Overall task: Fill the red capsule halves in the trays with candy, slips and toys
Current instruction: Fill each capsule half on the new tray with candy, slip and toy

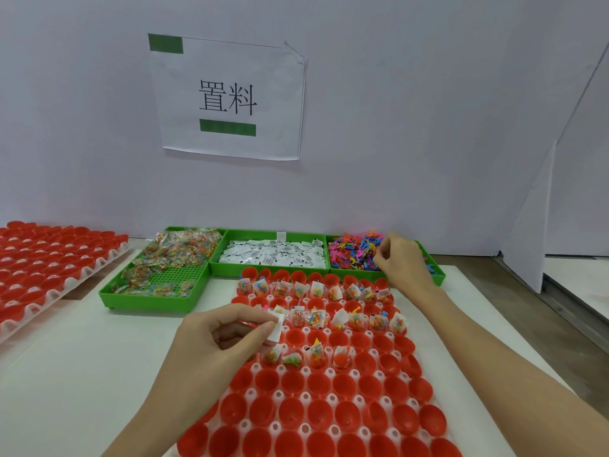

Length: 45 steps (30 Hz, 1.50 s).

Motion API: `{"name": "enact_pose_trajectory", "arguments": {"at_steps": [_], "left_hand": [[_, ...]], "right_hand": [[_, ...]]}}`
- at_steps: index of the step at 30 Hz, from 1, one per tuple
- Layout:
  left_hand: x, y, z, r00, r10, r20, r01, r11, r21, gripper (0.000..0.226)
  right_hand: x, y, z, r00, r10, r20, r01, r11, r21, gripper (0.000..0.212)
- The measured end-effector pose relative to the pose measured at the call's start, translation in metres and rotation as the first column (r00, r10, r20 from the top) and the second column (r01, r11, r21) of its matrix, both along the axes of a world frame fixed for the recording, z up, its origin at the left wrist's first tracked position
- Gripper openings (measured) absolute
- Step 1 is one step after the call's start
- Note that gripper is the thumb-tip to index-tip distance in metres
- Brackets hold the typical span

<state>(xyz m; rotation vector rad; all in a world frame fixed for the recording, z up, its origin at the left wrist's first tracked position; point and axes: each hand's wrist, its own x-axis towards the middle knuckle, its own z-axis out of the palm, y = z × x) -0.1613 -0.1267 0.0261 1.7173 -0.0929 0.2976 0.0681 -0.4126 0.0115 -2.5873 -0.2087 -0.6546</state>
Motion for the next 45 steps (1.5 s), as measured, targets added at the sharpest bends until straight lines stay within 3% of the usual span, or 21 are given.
{"name": "enact_pose_trajectory", "arguments": {"at_steps": [5,8,12,21,24,28,36,45], "left_hand": [[0.002,0.003,0.001,1.0,0.008,-0.006,-0.008,0.999,-0.031,0.014],[0.002,0.004,0.001,1.0,0.004,-0.008,-0.004,1.0,-0.023,0.014],[0.001,0.004,0.001,1.0,0.0,-0.008,0.0,1.0,-0.015,0.015],[0.0,0.003,0.003,1.0,0.002,-0.004,-0.003,0.999,-0.035,0.016],[0.001,0.003,0.004,1.0,0.005,-0.016,-0.006,0.997,-0.073,0.016],[0.0,0.004,0.004,0.999,-0.014,-0.041,0.01,0.994,-0.104,0.017],[0.001,-0.001,-0.001,1.0,-0.023,-0.004,0.023,0.99,-0.14,0.024],[0.001,-0.003,-0.005,0.999,-0.022,0.032,0.022,1.0,0.018,0.029]], "right_hand": [[0.005,-0.002,0.0,0.999,0.04,-0.023,-0.037,0.995,0.095,0.018],[0.007,-0.003,-0.001,0.999,0.035,-0.017,-0.032,0.986,0.164,0.01],[0.009,-0.001,-0.001,0.999,0.025,-0.036,-0.011,0.938,0.347,0.004],[0.008,0.004,0.007,1.0,-0.001,0.028,-0.013,0.854,0.52,0.015],[-0.006,0.011,0.014,0.999,0.04,0.035,-0.053,0.802,0.595,0.016],[-0.05,0.024,0.028,0.976,0.216,-0.012,-0.148,0.708,0.69,0.012],[-0.17,0.035,0.035,0.82,0.56,-0.117,-0.242,0.524,0.816,0.017],[-0.193,0.018,0.026,0.848,0.507,-0.156,-0.059,0.383,0.922,0.019]]}}
